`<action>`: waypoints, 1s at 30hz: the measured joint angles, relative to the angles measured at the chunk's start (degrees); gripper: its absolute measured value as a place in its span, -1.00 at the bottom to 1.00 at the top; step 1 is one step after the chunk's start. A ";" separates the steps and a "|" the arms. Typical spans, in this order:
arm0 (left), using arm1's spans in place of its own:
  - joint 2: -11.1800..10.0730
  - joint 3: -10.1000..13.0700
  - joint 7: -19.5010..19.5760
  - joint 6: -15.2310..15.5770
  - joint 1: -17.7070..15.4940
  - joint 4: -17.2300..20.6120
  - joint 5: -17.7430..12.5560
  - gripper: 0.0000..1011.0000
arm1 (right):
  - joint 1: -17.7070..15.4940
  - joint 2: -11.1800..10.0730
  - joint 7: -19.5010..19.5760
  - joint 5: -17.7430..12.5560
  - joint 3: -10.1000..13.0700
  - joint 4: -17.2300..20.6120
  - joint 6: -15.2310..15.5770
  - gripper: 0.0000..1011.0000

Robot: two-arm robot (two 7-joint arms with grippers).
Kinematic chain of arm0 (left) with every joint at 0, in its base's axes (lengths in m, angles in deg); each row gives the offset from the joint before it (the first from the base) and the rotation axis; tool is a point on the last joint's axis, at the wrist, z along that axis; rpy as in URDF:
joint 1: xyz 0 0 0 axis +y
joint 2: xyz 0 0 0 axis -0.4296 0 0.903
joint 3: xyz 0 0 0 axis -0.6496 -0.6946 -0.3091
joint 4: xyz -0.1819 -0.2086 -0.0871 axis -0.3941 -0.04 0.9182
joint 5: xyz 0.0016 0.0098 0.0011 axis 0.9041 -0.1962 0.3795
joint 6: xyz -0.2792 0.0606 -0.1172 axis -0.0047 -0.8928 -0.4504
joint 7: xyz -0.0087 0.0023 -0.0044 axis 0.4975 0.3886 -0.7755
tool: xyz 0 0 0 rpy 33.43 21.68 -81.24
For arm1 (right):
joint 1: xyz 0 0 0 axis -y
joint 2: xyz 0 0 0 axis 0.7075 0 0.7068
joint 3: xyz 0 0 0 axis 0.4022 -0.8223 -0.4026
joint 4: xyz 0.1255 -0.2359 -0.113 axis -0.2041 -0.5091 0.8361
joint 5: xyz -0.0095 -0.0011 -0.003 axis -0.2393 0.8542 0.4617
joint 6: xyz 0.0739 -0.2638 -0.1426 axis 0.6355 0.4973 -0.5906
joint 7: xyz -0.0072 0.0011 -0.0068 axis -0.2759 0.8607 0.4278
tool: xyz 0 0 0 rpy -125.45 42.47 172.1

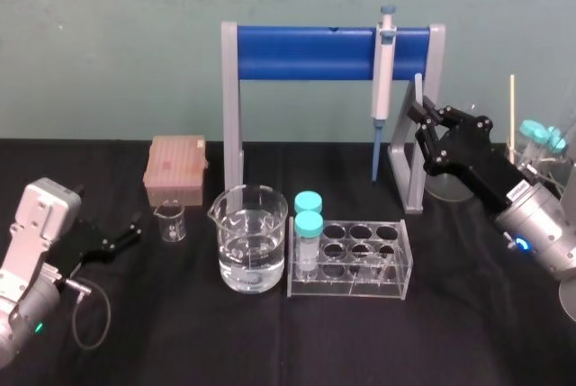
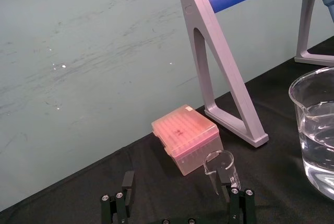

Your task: Pick up the stirring rod with one hand, then place it down.

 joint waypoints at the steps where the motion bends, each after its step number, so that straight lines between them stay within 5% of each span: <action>1: 0.00 0.00 0.00 0.00 0.00 0.00 0.00 0.98 | 0.01 0.00 -0.01 -0.01 -0.02 -0.01 0.00 -0.87; 30: 0.00 0.00 0.00 0.00 0.00 0.00 0.00 0.98 | 0.32 -0.02 -0.28 -0.43 -0.30 -0.18 0.16 -0.87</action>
